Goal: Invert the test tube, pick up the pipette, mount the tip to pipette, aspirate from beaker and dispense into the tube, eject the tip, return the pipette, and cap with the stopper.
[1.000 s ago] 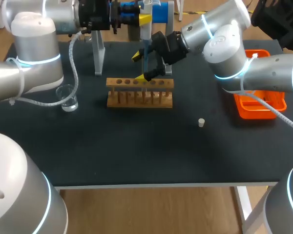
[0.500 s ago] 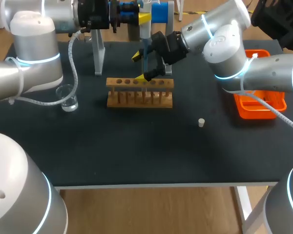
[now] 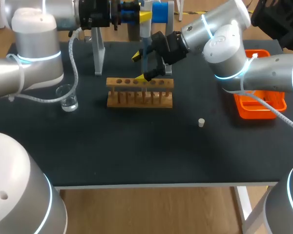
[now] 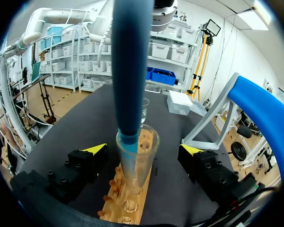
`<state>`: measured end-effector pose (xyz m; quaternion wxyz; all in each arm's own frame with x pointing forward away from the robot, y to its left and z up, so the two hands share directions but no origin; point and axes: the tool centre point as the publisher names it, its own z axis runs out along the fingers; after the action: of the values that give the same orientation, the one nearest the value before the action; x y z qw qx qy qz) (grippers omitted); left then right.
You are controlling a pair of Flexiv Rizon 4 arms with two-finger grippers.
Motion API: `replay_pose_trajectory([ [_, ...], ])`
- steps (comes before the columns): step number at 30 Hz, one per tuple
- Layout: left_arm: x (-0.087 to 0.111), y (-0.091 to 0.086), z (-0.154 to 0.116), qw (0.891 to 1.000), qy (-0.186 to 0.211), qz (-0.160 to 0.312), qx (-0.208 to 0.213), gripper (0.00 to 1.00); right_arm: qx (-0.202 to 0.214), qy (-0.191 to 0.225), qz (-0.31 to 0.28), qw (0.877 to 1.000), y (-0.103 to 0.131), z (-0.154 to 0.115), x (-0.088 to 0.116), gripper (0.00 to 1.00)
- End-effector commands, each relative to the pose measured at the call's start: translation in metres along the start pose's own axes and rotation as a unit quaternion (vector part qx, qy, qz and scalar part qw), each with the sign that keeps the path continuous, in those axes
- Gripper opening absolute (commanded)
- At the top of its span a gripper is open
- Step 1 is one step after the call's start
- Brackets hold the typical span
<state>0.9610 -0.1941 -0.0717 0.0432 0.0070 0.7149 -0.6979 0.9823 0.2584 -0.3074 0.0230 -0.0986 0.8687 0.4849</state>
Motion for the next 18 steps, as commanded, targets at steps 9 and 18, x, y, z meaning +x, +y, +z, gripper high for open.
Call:
replay_pose_trajectory([
  [9, 0.0036, -0.0008, 0.0040, 1.000, -0.019, 0.007, 0.000, 0.00, 0.001, 0.003, 0.000, 1.000, -0.0005, -0.0007, -0.0023, 1.00],
  [18, 0.0068, -0.0011, 0.0029, 0.999, -0.033, 0.013, 0.002, 0.00, 0.001, 0.003, 0.000, 1.000, -0.0005, -0.0007, -0.0023, 1.00],
])
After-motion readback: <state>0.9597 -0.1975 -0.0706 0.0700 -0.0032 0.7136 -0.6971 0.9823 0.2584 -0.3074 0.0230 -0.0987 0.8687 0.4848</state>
